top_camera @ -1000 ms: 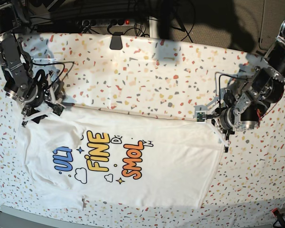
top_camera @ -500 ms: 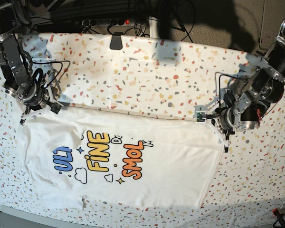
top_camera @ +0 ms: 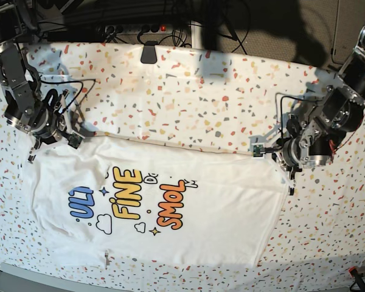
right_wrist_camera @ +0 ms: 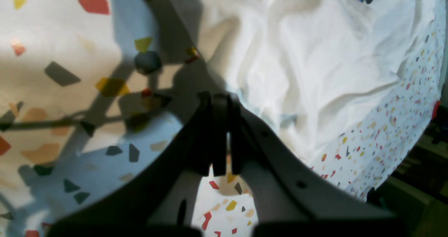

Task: Fold the T-shirt properly
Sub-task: 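Drag the held edge back toward the robot with both grippers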

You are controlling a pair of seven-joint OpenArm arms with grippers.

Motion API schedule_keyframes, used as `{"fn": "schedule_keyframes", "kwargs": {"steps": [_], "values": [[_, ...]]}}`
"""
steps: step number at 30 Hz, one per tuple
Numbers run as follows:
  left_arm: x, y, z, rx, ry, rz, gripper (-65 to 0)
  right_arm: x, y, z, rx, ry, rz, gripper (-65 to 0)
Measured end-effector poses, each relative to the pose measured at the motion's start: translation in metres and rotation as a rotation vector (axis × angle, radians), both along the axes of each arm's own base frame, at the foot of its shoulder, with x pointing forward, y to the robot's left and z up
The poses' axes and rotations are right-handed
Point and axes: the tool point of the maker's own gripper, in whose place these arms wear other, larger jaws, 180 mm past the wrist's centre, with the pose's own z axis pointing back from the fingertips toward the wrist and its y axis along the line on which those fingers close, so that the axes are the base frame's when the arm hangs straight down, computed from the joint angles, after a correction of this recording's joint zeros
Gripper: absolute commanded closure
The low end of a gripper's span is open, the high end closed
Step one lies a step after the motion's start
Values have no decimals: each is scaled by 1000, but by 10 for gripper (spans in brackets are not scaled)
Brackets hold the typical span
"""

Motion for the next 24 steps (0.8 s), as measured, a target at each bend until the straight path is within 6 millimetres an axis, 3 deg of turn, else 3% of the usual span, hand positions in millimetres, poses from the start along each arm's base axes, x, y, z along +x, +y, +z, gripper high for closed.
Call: {"fn": "schedule_keyframes", "kwargs": {"steps": [6, 11, 16, 19, 24], "values": [[-1, 10, -1, 14, 11, 42, 0, -2, -2, 0, -13, 7, -7, 0], [-6, 27, 3, 49, 38, 132, 0, -19, 1, -13, -2, 48, -4, 0], [-3, 8, 25, 19, -1, 122, 0, -34, 9, -18, -5, 53, 9, 0], [-7, -3, 27, -30, 18, 122, 0, -38, 15, -12, -8, 37, 16, 0], [-13, 11, 21, 19, 45, 173, 0, -52, 21, -13, -12, 57, 41, 0]]}}
